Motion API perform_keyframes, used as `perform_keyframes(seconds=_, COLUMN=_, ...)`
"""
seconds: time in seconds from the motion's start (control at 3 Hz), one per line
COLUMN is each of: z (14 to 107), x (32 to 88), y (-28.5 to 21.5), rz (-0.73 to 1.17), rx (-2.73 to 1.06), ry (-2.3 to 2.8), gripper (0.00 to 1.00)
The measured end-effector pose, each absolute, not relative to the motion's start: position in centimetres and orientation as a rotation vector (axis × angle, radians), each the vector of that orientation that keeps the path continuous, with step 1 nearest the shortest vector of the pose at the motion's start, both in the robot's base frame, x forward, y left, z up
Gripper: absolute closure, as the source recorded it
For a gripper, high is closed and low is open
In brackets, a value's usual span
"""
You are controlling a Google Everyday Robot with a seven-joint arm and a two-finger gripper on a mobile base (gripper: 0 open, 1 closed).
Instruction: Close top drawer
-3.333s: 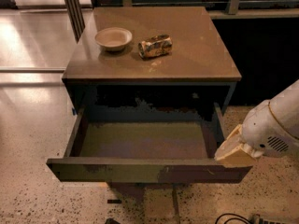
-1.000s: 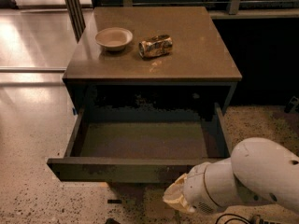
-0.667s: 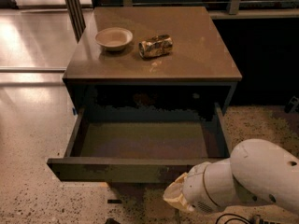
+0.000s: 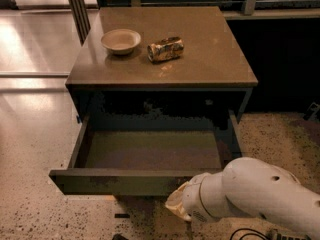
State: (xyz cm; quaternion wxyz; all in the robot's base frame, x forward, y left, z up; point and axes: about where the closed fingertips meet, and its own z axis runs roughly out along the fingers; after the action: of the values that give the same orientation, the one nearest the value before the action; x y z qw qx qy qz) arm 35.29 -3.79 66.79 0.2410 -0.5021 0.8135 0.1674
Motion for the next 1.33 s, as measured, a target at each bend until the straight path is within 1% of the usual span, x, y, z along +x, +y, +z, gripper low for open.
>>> perform_keyframes(seconds=0.33, z=67.0, x=37.8, y=-3.3, rz=0.404, rx=-1.261, ry=2.229, gripper=1.00)
perform_keyframes(seconds=1.0, z=66.6, x=38.6, y=-3.1, rz=0.390, rx=-1.249, ry=2.228, gripper=1.00)
perform_keyframes(seconds=1.33, z=64.9, x=43.3, y=-1.5, rz=0.334, rx=-1.167, ry=2.213, gripper=1.00)
